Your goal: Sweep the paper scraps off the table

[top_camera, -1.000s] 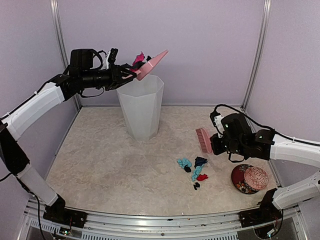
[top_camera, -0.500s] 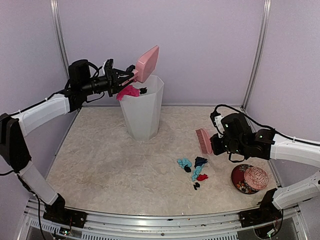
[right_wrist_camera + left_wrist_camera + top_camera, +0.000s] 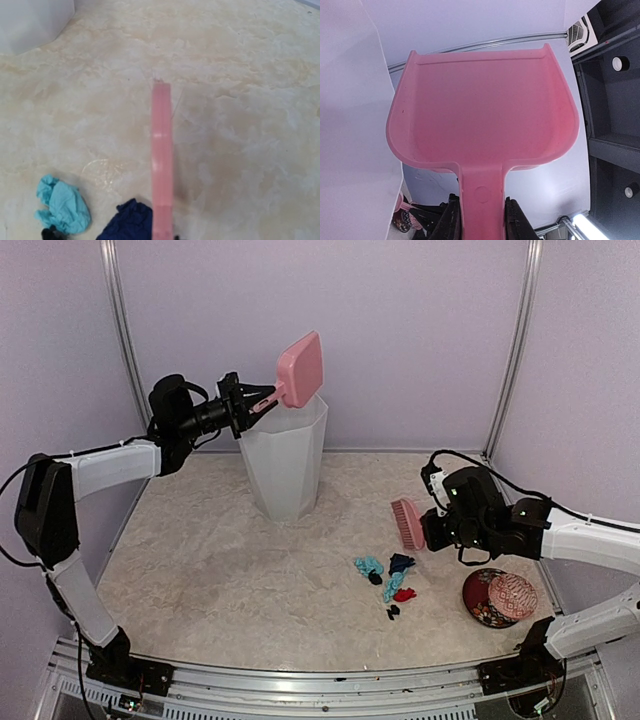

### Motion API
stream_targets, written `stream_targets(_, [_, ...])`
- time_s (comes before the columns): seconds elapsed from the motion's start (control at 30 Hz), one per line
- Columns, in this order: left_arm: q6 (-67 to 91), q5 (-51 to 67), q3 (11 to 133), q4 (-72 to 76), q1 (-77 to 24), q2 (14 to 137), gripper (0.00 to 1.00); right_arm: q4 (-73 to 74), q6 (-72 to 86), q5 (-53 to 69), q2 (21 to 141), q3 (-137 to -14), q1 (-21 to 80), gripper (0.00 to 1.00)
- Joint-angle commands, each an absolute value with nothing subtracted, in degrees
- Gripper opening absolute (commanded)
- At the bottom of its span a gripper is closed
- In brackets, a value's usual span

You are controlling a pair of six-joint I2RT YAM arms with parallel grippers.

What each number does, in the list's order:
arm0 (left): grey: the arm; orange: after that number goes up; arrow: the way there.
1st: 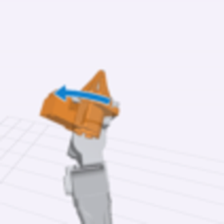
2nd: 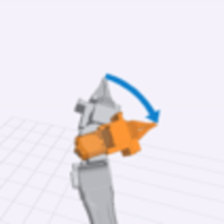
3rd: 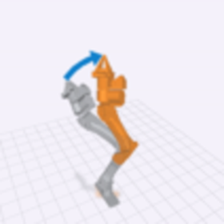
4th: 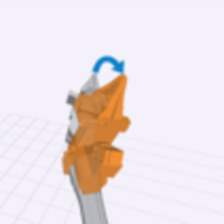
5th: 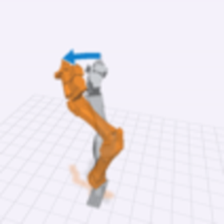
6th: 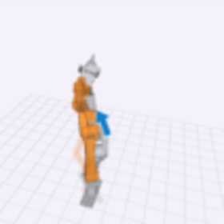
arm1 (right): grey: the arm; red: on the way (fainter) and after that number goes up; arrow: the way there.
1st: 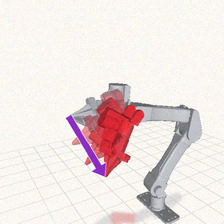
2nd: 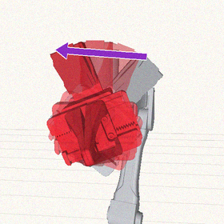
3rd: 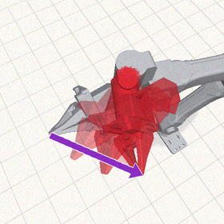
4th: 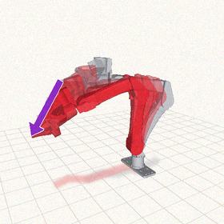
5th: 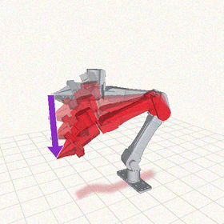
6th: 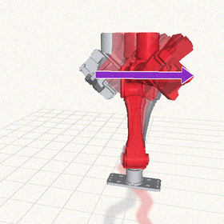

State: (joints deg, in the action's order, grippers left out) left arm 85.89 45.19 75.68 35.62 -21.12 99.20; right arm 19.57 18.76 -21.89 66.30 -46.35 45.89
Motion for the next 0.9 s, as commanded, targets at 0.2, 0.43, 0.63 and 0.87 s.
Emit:
stream_targets(0.2, [92.88,44.14,75.42,48.21,-22.23,98.65,0.0,19.61,17.13,-22.69,64.74,-49.44,45.23,0.0])
stream_targets(0.43, [84.41,44.0,74.94,40.55,-22.24,93.8,0.0,19.6,15.26,-21.51,62.61,-50.27,45.18,0.0])
stream_targets(0.63, [75.34,44.09,72.78,34.61,-22.3,88.3,0.0,14.56,17.87,-14.05,61.02,-49.49,45.18,0.0])
stream_targets(0.87, [55.17,43.05,71.46,18.13,-23.61,80.2,0.0,2.25,25.44,1.55,63.62,-44.9,45.15,0.0])
